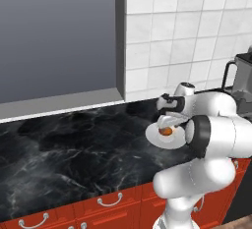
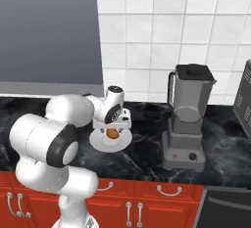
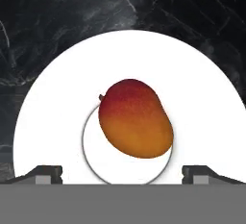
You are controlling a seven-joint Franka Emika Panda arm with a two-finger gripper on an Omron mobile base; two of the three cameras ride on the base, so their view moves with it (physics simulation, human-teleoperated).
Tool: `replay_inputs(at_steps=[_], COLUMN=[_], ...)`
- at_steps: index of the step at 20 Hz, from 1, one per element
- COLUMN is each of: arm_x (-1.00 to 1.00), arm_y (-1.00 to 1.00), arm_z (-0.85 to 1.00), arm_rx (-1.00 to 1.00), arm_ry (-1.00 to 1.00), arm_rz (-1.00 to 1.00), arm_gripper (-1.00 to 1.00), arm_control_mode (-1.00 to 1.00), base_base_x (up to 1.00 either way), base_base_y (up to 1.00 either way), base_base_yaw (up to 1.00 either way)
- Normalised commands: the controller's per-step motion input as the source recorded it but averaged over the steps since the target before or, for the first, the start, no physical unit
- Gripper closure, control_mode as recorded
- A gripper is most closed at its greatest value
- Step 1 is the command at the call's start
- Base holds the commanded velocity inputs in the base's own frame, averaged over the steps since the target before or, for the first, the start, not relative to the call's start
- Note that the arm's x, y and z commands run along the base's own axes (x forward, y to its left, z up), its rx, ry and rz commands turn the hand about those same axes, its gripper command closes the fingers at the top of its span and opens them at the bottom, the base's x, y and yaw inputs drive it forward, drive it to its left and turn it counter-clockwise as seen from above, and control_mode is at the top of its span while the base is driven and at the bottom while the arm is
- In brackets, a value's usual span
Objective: Pick the tangerine and mango from the fridge and place them on the plate next to the blender to make a fruit smoothie.
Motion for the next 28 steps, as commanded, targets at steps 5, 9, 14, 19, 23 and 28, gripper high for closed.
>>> replay_inputs(at_steps=[5,9,14,19,23,28], arm_x=[-0.68,-0.99,-0.83,-0.53,0.00,0.00], arm_y=[0.08,0.29,0.28,0.04,0.00,0.00], arm_z=[0.84,0.37,-0.01,-0.04,0.00,0.00], arm_rx=[0.00,0.00,0.00,0.00,0.00,0.00], arm_ry=[-0.02,0.00,-0.02,-0.03,0.00,0.00], arm_rz=[-0.04,-0.11,-0.09,0.00,0.00,0.00], arm_gripper=[-1.00,-1.00,-1.00,-1.00,-1.00,-1.00], arm_control_mode=[-1.00,-1.00,-1.00,1.00,1.00,1.00], base_base_x=[0.00,0.00,0.00,-0.19,-1.00,-1.00], base_base_y=[0.00,0.00,0.00,0.04,0.41,0.77], base_base_yaw=[0.00,0.00,0.00,0.00,0.02,0.18])
